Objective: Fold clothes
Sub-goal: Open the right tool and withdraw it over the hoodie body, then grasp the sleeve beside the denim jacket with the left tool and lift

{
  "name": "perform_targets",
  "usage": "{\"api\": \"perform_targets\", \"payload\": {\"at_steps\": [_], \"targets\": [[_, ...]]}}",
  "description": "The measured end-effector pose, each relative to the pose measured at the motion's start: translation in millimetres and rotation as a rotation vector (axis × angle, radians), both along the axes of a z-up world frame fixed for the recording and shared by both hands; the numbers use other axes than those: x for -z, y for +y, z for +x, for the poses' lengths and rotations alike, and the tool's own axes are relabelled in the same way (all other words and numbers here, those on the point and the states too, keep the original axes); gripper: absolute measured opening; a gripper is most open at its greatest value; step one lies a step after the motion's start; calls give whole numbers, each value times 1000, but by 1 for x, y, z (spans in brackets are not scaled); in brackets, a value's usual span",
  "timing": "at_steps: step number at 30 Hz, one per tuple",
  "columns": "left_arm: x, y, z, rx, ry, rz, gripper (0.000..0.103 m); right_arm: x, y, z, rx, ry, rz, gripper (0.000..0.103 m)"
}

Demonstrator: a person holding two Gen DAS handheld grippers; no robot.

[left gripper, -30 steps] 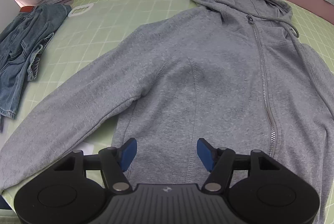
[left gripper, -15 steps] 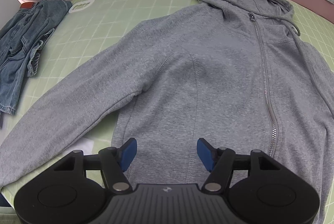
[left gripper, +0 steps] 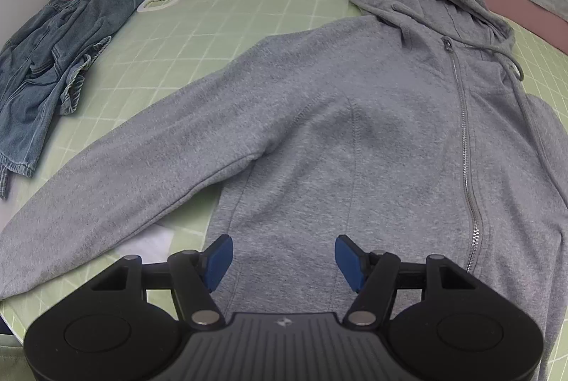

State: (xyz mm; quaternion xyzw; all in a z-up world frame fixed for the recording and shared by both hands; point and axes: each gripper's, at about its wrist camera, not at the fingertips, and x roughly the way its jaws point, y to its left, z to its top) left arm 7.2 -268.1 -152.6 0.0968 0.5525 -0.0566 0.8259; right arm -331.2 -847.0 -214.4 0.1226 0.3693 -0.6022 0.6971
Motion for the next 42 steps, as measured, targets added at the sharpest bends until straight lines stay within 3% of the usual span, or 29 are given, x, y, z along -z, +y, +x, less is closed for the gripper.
{"api": "perform_targets", "payload": {"at_steps": [2,6,8,9,10,18,26,32,35,38,42], "targets": [[-4,11,2,-26,-19,-20,65,-2,-4,3,38,11,13,30],[-7,48,4,-92,-42,-49,65,-15,0,25,110,22,64,53],[-7,70,4,-123,-48,-56,65,-27,25,39,61,-27,50,70],[-7,81,4,-138,-51,-59,65,-33,43,46,33,-48,39,88],[-7,92,4,-153,-54,-62,66,-38,62,53,5,-67,33,96],[-8,181,3,-276,-79,-89,66,-46,244,121,-309,-162,160,96],[-1,253,18,-329,-68,-73,72,-38,367,168,-437,-153,244,96],[20,280,36,-291,0,-151,74,-40,400,174,-376,-161,263,96],[25,279,38,-247,-8,-174,86,-41,409,176,-350,-158,265,96],[29,270,36,-211,-24,-151,92,-42,418,178,-337,-148,271,96],[32,257,33,-186,-66,-93,88,-41,429,184,-362,-116,284,96]]}}
